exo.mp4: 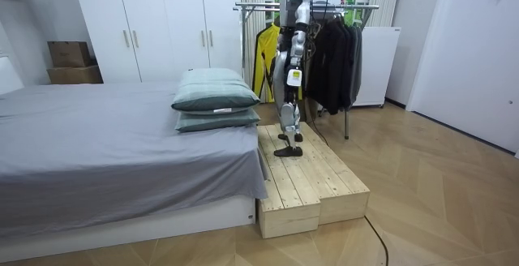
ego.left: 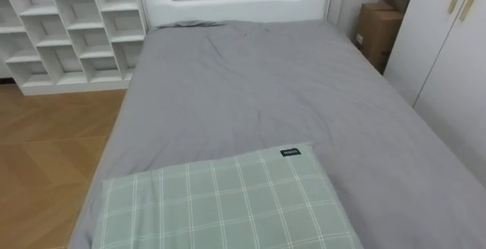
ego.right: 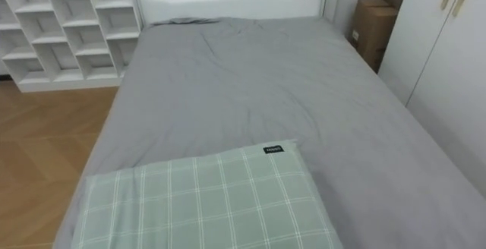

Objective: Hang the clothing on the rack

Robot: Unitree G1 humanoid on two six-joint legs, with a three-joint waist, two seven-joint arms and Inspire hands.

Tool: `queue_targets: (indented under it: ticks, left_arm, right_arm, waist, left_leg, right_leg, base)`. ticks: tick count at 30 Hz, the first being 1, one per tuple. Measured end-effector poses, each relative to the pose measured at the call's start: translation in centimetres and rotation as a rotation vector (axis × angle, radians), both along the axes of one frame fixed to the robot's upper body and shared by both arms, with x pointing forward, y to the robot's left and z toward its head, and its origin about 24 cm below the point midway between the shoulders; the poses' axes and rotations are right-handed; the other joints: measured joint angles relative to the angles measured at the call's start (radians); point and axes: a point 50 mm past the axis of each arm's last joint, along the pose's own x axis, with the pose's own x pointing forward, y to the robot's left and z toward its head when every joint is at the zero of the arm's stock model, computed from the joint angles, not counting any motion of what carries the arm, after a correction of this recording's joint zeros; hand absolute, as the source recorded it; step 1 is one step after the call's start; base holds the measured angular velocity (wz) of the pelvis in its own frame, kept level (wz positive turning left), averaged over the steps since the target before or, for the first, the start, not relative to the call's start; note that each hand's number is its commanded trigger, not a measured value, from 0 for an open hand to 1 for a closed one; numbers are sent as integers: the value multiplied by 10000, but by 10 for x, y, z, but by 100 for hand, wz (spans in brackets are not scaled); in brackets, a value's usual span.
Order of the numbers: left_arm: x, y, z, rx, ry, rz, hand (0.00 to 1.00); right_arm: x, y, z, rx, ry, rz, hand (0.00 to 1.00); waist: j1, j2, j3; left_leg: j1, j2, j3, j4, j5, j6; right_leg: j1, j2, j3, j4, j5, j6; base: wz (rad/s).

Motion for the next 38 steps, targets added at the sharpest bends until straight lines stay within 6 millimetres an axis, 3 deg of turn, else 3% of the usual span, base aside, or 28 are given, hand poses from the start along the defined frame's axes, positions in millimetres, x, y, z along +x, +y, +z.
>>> queue_targets:
  ticks: [10,15,19,38]
  left_arm:
    - [1,1,0,71,-31,-62,0]
    - [2,1,0,130,-88,-151,0]
    - [2,0,0,123,-99,-190,0]
    - [3,-1,0,128,-180,-290,0]
  right_arm:
    - [-1,2,0,99,-16,-23,0]
    - [-2,2,0,124,-5,117,0]
    - [-2,2,0,133,-16,119,0]
    - [-2,1,0,80,-168,139,0]
  waist:
    - [7,-67,9]
    - [-7,-53,79]
    - [-8,-7,83]
    - [-27,131,34]
  left_leg:
    - [18,-24,-1,-67,2,3]
    - [146,-22,13,-133,10,-2]
    - [147,-22,4,-118,10,-2]
    - [168,-24,-3,-112,14,-3]
  right_leg:
    - [-36,-20,13,5,-2,4]
    - [53,-24,29,27,-1,3]
    - [65,-22,19,36,4,1]
    - [99,-22,5,46,8,-4]
  base:
    - [-1]
    - [-2]
    - [0]
    - [0]
